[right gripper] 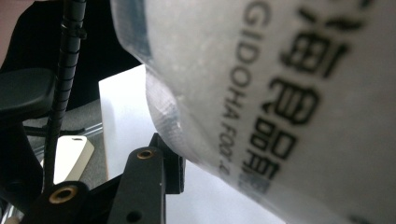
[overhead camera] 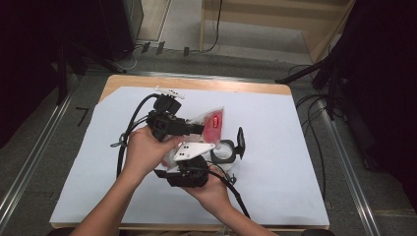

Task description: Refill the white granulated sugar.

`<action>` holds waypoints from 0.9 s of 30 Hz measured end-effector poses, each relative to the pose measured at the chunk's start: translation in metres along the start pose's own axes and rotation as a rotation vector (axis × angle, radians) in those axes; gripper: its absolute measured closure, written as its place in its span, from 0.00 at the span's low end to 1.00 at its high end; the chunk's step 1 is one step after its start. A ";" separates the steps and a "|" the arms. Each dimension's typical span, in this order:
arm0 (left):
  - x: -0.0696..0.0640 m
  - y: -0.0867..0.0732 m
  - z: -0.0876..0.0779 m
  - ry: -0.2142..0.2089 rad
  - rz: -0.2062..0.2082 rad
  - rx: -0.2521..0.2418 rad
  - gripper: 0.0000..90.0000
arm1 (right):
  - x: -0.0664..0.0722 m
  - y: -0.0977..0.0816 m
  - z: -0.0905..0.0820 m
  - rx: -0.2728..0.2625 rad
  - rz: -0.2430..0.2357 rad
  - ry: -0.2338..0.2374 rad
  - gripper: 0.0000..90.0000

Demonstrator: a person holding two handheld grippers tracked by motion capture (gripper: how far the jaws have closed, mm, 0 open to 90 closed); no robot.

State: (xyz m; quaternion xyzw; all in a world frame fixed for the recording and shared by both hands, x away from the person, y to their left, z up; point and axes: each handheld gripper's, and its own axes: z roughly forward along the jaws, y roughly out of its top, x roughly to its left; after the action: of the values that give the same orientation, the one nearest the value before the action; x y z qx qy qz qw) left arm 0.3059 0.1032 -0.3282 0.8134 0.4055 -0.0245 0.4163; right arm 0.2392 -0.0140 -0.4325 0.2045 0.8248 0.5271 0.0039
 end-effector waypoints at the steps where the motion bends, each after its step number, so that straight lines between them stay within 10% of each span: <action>1: 0.000 0.000 0.000 0.001 -0.006 -0.003 0.79 | -0.001 0.000 0.000 -0.001 0.001 -0.001 0.69; 27: 0.001 -0.013 -0.005 -0.001 0.014 -0.046 0.81 | 0.003 -0.003 0.006 0.017 -0.039 -0.003 0.70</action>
State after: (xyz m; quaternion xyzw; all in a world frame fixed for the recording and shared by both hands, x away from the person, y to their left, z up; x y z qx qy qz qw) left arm 0.2957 0.1117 -0.3335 0.8065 0.3999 -0.0125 0.4354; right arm 0.2366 -0.0085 -0.4371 0.1893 0.8332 0.5195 0.0138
